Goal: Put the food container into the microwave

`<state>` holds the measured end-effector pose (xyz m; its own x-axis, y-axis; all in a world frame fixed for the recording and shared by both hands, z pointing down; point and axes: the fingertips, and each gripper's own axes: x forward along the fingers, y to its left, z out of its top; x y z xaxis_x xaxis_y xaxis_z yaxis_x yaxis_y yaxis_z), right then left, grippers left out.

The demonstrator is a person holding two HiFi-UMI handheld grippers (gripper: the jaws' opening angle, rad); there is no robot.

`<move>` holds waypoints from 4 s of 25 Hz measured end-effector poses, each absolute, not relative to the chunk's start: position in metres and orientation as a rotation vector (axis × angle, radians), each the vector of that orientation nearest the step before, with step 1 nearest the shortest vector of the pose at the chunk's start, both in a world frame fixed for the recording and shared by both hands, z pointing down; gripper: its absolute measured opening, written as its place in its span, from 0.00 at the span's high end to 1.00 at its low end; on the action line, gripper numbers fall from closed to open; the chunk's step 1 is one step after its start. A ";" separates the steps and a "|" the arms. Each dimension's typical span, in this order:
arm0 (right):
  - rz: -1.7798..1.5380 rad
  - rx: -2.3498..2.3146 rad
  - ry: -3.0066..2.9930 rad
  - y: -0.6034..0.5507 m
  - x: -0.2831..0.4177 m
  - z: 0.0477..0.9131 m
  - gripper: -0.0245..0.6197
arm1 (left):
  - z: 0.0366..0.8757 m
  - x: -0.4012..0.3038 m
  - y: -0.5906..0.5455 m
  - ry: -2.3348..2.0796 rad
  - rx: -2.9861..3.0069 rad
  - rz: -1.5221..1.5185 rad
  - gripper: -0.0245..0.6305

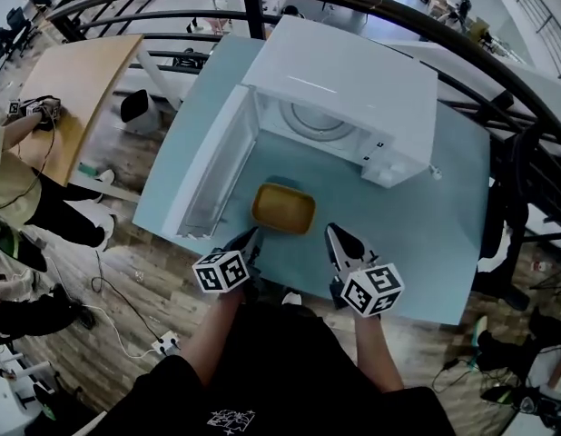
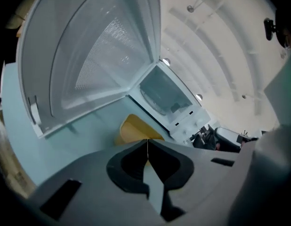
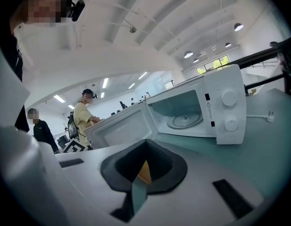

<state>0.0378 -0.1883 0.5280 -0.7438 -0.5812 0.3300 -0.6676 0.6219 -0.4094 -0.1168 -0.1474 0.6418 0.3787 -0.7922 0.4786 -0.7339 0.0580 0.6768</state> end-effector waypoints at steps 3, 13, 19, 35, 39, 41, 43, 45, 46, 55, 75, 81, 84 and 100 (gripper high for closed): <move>0.801 1.041 -2.655 -0.194 0.038 0.537 0.95 | 0.656 -0.113 -0.149 -1.320 1.626 -0.130 0.95; 0.833 1.043 -2.597 -0.187 0.038 0.564 0.95 | 0.675 -0.106 -0.154 -1.217 1.402 -0.494 0.84; 0.835 1.049 -2.590 -0.184 0.041 0.568 0.95 | 0.685 -0.107 -0.153 -1.214 1.355 -0.583 0.84; 0.888 1.017 -2.596 -0.178 0.019 0.586 0.95 | 0.692 -0.106 -0.163 -1.196 1.308 -0.662 0.84; 0.890 1.021 -2.588 -0.181 0.023 0.588 0.95 | 0.695 -0.106 -0.164 -1.193 1.282 -0.674 0.84; 0.890 1.019 -2.585 -0.183 0.023 0.589 0.95 | 0.696 -0.106 -0.165 -1.190 1.274 -0.675 0.85; 0.890 1.019 -2.583 -0.184 0.023 0.590 0.95 | 0.696 -0.106 -0.166 -1.187 1.268 -0.679 0.86; 0.894 1.020 -2.580 -0.184 0.024 0.592 0.95 | 0.696 -0.107 -0.166 -1.185 1.258 -0.688 0.88; 0.896 1.021 -2.577 -0.184 0.024 0.593 0.95 | 0.696 -0.108 -0.166 -1.186 1.252 -0.693 0.88; 0.900 1.012 -2.583 -0.186 0.024 0.592 0.95 | 0.690 -0.108 -0.171 -1.168 1.226 -0.735 0.92; 0.905 1.060 -2.623 -0.200 0.028 0.575 0.95 | 0.657 -0.096 -0.192 -1.124 1.256 -0.761 0.93; 0.905 1.086 -2.641 -0.214 0.028 0.566 0.95 | 0.640 -0.090 -0.215 -1.098 1.294 -0.776 0.93; 0.906 1.096 -2.650 -0.222 0.027 0.562 0.95 | 0.635 -0.088 -0.222 -1.100 1.303 -0.764 0.93; 0.900 1.186 -2.642 -0.265 0.030 0.547 0.95 | 0.611 -0.084 -0.286 -1.057 1.356 -0.735 0.93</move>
